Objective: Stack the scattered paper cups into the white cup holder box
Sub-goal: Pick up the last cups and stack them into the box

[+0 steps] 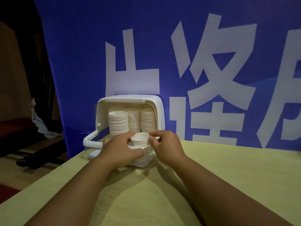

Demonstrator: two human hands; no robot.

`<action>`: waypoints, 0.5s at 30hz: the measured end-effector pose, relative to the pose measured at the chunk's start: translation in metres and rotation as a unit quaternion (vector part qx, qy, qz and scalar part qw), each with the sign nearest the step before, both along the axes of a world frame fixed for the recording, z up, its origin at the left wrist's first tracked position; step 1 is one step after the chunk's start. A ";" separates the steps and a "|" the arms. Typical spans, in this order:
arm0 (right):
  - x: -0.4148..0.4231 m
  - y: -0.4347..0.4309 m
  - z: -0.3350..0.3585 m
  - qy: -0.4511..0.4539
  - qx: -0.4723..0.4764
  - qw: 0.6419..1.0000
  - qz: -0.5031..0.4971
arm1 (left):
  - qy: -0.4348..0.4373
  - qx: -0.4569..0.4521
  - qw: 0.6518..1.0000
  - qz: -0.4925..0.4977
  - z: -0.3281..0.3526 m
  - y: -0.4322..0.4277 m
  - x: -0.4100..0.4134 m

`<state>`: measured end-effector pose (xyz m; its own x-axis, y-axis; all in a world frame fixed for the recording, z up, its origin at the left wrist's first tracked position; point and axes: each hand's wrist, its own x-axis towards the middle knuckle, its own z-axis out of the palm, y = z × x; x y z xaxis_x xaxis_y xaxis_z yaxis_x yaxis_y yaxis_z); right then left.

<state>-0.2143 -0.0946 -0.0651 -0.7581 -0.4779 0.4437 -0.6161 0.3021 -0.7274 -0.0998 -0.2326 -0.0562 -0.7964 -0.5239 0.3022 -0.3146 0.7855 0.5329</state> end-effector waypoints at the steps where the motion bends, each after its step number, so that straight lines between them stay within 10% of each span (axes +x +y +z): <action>1: 0.000 0.003 -0.001 0.007 0.000 1.000 -0.005 | 0.007 0.004 1.000 -0.002 0.003 0.001 0.002; 7: -0.001 0.030 -0.004 -0.002 0.025 0.996 -0.091 | 0.128 -0.145 0.980 0.044 0.015 0.042 0.010; 15: 0.012 0.111 0.003 0.003 0.121 0.987 -0.106 | -0.018 -0.150 0.988 -0.027 0.005 0.131 -0.006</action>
